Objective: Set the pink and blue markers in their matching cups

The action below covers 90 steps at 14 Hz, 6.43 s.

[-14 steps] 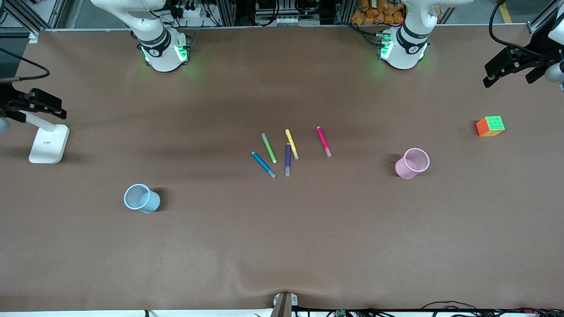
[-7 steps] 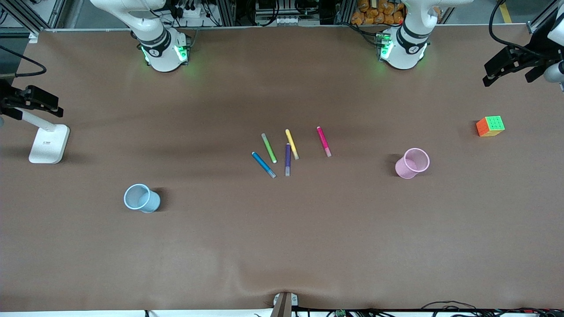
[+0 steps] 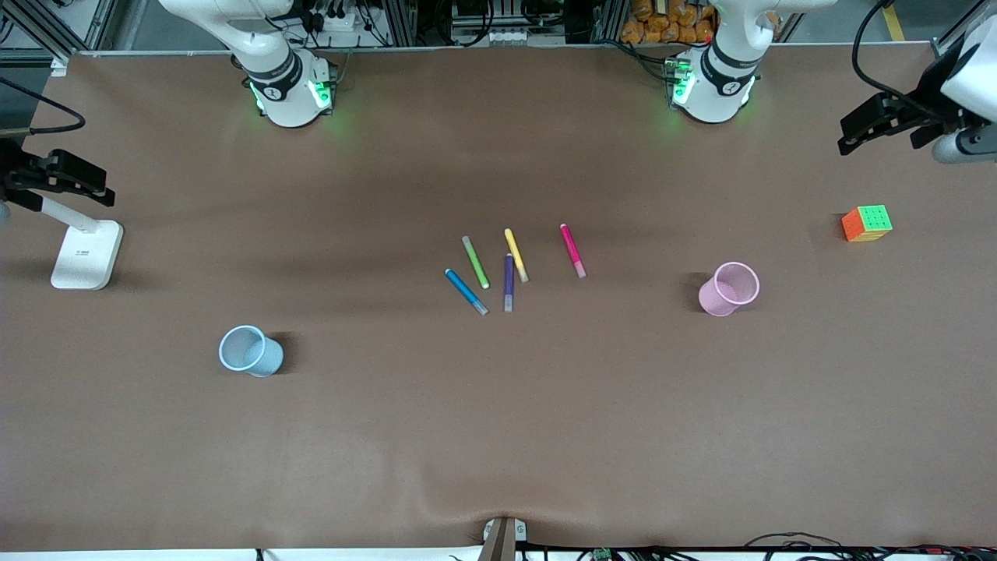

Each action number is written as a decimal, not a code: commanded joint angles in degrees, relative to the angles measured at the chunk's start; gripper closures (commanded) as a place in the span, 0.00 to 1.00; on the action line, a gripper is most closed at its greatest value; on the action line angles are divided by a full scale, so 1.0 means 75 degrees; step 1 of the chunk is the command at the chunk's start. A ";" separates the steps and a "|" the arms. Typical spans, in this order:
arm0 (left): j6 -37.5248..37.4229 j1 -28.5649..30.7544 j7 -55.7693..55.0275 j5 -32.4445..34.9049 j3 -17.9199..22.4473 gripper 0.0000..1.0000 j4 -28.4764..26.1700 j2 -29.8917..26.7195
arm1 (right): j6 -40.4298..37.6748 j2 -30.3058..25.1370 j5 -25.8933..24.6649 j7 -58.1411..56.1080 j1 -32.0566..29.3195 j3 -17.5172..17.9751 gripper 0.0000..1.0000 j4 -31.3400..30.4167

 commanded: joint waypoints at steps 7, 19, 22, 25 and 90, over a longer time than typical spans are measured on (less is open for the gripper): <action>-0.0189 -0.0062 0.0002 -0.0238 -0.0002 0.00 0.0225 0.0649 | 0.0458 -0.0149 0.0216 0.0145 0.0154 0.0213 0.00 -0.0448; -0.0529 -0.0214 -0.0033 -0.0238 -0.0130 0.00 0.0225 0.1668 | 0.1852 0.0073 0.0450 0.0180 0.1101 0.0601 0.00 -0.1256; -0.0529 -0.0261 -0.0045 -0.0342 -0.0143 0.00 0.0213 0.1986 | 0.2344 0.0517 0.0451 0.0168 0.1652 0.0601 0.00 -0.1269; -0.0541 -0.0215 -0.0721 -0.1092 -0.0143 0.00 0.0224 0.2161 | 0.2814 0.1184 0.0649 0.0203 0.2226 0.0613 0.00 -0.1269; 0.3010 -0.2933 -0.4111 -0.3695 -0.0166 0.00 -0.0397 0.6520 | 0.6861 0.4832 -0.0498 0.0872 0.4057 0.0941 1.00 -0.1352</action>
